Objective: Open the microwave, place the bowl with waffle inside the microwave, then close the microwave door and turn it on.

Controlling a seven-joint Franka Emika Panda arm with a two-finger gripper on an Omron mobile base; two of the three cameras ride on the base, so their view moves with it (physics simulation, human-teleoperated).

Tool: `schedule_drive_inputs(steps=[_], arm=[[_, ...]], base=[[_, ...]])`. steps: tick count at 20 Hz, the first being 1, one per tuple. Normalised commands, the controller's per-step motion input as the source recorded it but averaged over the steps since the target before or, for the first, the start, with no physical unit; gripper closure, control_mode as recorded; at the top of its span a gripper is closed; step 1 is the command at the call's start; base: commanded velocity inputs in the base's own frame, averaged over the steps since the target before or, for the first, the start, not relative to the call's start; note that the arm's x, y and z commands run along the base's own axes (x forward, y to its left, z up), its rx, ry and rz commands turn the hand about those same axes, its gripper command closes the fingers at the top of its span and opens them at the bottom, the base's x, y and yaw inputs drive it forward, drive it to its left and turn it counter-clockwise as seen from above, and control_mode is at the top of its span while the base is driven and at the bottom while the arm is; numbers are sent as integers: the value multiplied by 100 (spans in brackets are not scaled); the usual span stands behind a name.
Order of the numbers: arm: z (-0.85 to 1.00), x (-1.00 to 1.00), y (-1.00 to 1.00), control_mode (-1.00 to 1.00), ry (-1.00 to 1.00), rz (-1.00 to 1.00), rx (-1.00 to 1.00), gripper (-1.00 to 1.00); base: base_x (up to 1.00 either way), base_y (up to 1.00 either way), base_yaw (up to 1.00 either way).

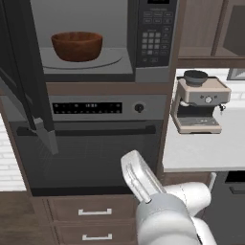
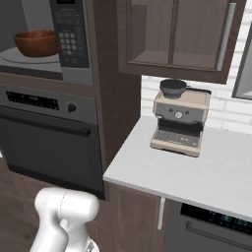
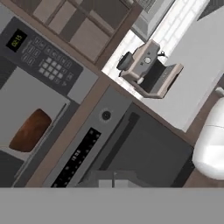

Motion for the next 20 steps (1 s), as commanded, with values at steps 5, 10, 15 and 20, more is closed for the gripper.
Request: schedule_drive_inputs(steps=[5, 10, 15, 20], arm=[[-23, -9, 62, -100, -39, 0, -1, 100], [-18, 13, 81, -100, -37, -4, 0, 100], [-12, 18, 69, -100, -36, -7, 0, 100], [-44, 57, 58, -100, -25, -8, 0, 100]], base=[[0, 0, 0], [0, 0, 0], [0, 0, 0], [0, 0, 0]])
